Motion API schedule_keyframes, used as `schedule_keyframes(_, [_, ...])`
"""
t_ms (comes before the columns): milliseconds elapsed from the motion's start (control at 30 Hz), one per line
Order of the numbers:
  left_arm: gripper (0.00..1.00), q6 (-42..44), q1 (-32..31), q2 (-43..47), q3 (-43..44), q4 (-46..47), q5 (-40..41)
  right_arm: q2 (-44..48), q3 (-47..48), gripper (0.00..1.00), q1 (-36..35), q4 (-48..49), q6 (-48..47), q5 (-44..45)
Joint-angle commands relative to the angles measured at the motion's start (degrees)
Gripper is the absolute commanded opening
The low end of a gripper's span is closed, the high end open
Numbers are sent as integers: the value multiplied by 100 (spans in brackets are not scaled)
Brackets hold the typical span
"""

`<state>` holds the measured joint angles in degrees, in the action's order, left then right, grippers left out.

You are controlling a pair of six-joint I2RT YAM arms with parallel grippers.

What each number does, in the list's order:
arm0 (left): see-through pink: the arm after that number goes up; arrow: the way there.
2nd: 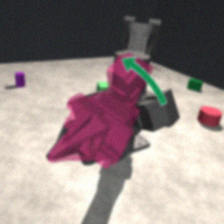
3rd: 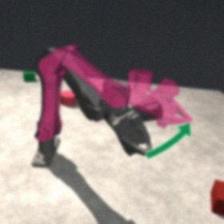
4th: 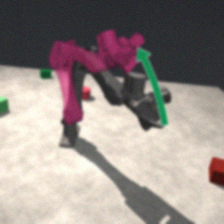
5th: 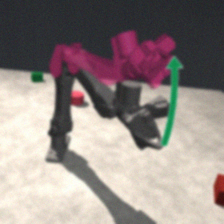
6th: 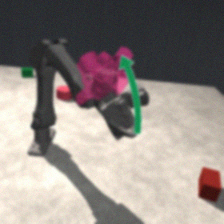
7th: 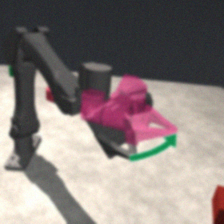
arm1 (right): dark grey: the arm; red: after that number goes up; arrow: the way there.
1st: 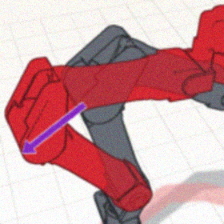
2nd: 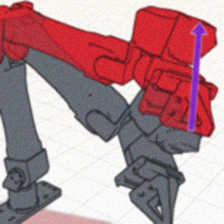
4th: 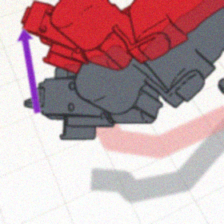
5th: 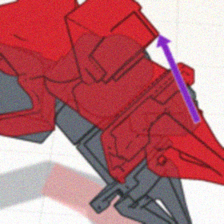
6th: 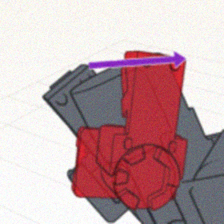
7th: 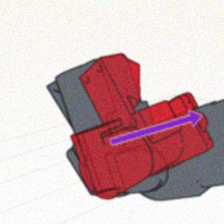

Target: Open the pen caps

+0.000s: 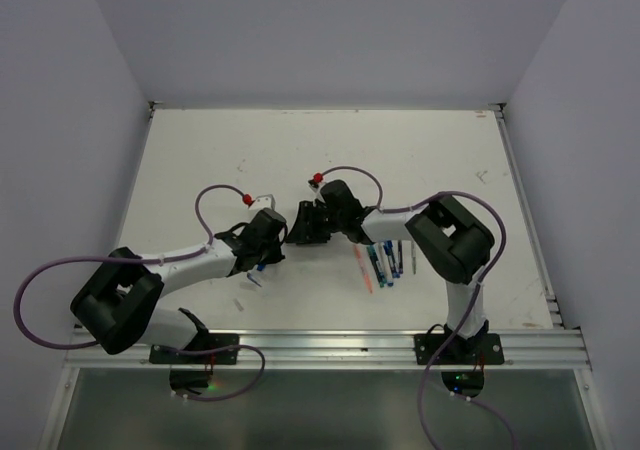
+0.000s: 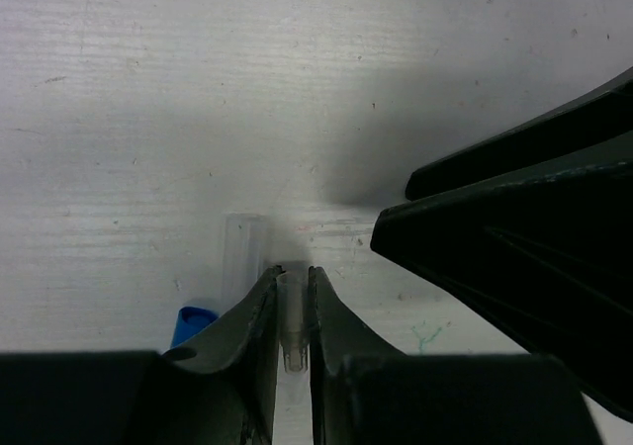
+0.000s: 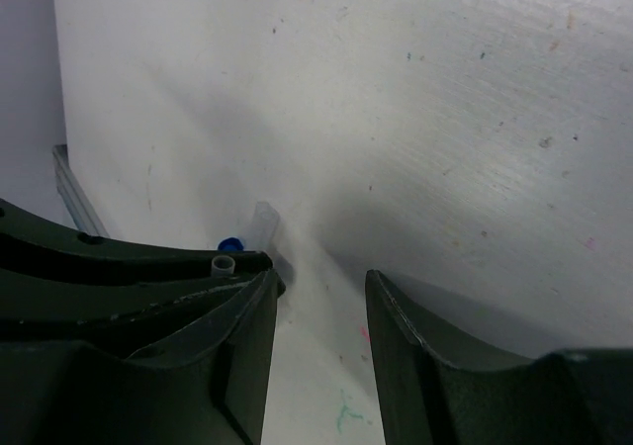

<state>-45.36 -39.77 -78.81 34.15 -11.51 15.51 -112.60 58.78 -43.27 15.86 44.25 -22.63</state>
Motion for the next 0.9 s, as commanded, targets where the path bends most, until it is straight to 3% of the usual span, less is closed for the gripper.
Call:
schedule_keyframes(0, [18, 28, 31, -3, -31, 114, 58, -122, -25, 45, -85, 550, 303, -215])
schedule_keyframes(500, [25, 1, 31, 76, -93, 131, 93, -202, -86, 44, -244, 743, 453, -286])
schedule_keyframes(867, [29, 98, 22, 769, -58, 175, -30, -35, -60, 45, -244, 436, 242, -101])
